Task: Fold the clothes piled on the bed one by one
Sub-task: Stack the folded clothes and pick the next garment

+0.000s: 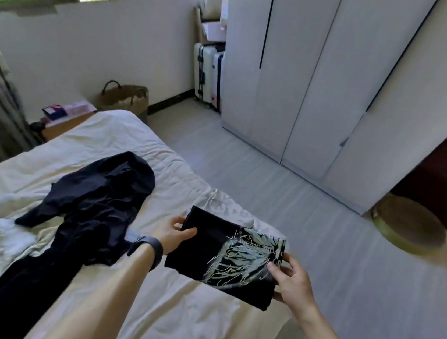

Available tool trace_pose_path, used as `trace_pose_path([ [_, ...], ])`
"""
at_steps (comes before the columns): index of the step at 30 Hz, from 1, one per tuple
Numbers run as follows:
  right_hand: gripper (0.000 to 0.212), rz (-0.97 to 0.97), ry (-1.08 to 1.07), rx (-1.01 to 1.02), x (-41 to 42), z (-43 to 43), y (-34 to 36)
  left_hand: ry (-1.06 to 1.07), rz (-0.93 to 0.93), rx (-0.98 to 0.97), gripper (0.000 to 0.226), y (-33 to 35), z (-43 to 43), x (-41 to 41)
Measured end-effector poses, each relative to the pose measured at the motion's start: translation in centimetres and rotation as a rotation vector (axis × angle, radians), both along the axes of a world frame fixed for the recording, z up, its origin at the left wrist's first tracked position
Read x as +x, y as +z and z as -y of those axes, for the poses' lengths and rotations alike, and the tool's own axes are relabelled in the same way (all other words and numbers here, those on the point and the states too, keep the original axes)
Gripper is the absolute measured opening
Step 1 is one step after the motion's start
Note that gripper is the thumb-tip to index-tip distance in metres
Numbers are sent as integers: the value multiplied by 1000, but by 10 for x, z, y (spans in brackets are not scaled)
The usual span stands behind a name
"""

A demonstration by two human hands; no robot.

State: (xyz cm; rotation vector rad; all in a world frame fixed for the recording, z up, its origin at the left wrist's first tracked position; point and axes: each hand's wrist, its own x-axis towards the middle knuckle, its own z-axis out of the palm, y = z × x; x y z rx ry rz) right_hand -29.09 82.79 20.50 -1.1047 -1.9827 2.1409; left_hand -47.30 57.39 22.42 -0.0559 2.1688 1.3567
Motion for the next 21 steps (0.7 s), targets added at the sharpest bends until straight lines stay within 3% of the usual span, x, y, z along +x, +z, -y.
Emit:
trace_pose_path([
  [9, 20, 262, -21, -104, -92, -21, -130, -18, 139, -234, 13, -107, -46, -103],
  [16, 20, 250, -143, -77, -230, -49, -193, -21, 39, -293, 21, -174, -120, -251],
  [21, 34, 342, -156, -50, -276, -54, -241, -56, 1, -350, 29, -233, -135, -301],
])
